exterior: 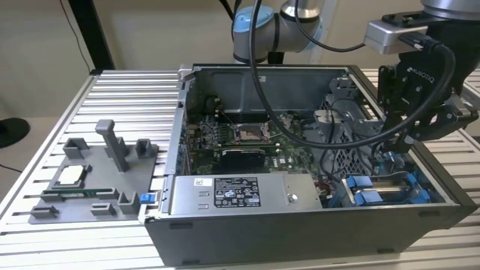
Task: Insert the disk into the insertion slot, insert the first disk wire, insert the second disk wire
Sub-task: 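Insert the first disk wire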
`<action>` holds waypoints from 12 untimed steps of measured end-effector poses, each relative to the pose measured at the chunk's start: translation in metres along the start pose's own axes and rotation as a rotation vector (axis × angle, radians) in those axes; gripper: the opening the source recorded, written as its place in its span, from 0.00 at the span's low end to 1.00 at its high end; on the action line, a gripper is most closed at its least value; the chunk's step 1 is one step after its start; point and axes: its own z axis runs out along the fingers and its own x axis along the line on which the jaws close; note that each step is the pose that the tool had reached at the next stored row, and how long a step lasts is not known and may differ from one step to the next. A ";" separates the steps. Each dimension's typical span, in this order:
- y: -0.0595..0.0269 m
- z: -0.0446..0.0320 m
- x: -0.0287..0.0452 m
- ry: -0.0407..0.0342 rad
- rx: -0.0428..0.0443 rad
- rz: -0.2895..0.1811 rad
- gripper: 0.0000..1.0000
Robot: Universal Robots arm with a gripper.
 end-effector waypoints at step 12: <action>0.0003 0.0012 -0.0004 0.0000 0.0024 0.000 1.00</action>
